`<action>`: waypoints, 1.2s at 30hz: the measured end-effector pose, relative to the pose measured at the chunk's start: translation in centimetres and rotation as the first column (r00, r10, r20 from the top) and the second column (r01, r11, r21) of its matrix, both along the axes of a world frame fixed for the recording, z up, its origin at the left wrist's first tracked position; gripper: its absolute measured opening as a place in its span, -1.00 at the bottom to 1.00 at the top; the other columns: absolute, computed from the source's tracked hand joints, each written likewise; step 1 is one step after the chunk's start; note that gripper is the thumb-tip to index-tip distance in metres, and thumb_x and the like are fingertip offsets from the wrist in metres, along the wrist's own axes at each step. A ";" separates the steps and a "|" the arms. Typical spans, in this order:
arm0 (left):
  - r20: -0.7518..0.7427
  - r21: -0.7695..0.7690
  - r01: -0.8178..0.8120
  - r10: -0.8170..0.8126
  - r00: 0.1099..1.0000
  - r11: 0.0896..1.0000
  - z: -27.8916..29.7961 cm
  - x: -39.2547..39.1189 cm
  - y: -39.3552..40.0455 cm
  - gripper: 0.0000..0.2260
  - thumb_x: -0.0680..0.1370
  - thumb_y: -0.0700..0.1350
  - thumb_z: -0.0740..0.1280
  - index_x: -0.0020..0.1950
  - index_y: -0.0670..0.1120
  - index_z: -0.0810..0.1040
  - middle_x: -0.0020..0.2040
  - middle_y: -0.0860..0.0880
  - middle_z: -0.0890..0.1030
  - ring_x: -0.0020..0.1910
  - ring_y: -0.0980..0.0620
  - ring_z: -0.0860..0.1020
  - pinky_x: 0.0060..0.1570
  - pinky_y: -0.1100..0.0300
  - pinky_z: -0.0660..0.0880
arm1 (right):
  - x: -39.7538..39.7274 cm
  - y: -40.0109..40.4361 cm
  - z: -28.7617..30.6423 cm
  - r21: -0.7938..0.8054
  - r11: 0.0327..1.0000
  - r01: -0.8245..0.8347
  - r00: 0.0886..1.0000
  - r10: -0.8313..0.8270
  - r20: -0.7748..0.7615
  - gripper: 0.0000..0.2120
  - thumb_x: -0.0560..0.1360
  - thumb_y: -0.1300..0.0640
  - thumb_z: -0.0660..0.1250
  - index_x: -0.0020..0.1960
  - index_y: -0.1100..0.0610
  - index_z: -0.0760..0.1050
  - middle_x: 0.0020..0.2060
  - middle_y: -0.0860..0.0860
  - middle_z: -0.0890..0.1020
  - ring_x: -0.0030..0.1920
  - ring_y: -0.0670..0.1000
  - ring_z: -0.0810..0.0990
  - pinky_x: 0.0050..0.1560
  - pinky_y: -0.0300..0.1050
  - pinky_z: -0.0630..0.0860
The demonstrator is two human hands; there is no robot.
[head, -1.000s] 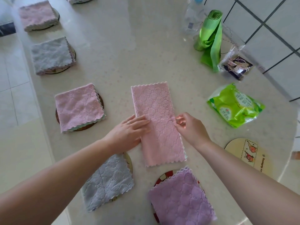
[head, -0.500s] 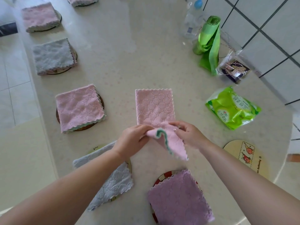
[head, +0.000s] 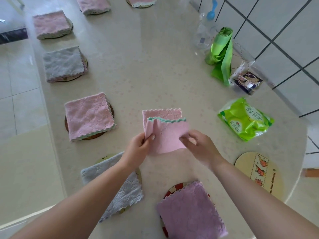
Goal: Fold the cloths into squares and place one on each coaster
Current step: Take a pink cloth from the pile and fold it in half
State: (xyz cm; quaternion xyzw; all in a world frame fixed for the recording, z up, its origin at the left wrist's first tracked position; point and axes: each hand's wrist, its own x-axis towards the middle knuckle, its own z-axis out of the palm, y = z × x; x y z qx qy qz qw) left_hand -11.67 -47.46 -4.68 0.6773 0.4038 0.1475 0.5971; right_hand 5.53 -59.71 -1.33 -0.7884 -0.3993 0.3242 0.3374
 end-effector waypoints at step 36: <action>-0.316 0.639 0.294 -0.106 0.943 0.711 -1.7 4.9 2.0 -0.65 0.50 -0.13 0.29 0.29 -0.10 0.49 0.35 -0.07 0.46 0.42 -0.07 0.30 0.42 -0.12 0.08 | 0.3 6.3 -3.8 -0.156 0.983 -0.098 0.855 0.163 0.493 -0.54 0.54 0.02 0.08 0.43 0.05 0.28 0.45 0.06 0.25 0.48 0.06 0.14 0.42 0.18 0.03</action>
